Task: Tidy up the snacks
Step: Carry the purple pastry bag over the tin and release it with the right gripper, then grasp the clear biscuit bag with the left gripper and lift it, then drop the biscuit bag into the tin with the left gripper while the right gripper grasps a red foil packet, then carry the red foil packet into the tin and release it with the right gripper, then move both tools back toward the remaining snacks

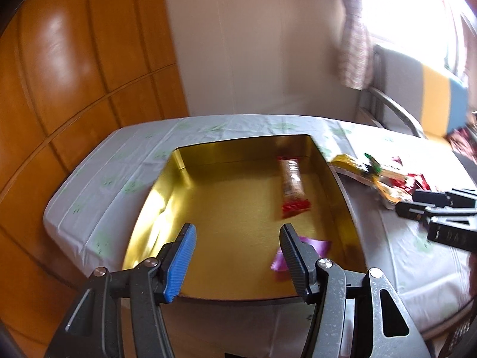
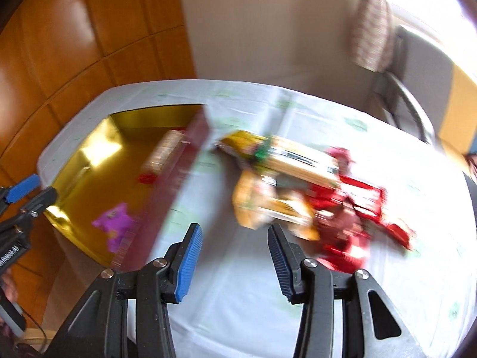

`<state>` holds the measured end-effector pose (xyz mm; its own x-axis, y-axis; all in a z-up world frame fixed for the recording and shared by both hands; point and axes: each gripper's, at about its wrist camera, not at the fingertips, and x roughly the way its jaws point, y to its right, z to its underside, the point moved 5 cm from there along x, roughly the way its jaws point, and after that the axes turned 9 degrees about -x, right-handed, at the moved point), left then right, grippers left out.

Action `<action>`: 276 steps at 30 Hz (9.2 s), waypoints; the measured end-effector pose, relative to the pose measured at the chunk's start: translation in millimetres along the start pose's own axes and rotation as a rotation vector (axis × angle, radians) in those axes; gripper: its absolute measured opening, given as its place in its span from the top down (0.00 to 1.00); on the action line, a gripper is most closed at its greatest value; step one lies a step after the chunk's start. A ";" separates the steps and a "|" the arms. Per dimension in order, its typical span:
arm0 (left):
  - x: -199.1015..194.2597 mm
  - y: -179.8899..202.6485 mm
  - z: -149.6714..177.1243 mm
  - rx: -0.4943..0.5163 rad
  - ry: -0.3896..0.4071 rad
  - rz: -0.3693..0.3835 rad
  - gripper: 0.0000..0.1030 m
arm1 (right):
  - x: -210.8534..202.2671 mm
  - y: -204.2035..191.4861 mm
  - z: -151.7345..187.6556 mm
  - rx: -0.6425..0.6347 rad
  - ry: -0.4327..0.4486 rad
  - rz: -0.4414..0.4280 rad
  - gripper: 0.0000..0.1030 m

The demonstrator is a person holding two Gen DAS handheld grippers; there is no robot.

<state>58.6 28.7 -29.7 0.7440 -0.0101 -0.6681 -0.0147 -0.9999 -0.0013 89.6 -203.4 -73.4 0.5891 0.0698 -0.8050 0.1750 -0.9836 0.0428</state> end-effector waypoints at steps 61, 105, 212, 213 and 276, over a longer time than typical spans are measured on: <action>57.6 212.8 20.1 0.326 -0.257 0.436 0.77 | -18.4 97.4 30.0 -0.247 -0.003 0.220 0.47; 25.9 60.6 -36.4 -0.057 -0.127 0.342 0.77 | 53.9 126.3 27.7 0.260 -0.176 -0.207 0.47; 26.6 -87.3 15.0 -0.316 -0.136 -0.056 0.65 | -36.0 -185.9 -70.1 -0.602 0.203 0.074 0.75; 26.5 -89.0 15.0 -0.319 -0.134 -0.057 0.66 | -34.3 -187.2 -70.8 -0.600 0.202 0.073 0.75; -21.4 -62.2 -1.1 -0.103 0.057 -0.151 0.64 | 5.5 -52.9 -48.3 -0.279 0.046 0.068 0.62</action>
<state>44.4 91.1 -14.5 0.7691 0.1430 -0.6230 0.1669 -0.9858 -0.0202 121.7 -143.0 -51.6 0.6407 0.0186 -0.7676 0.3405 -0.9029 0.2624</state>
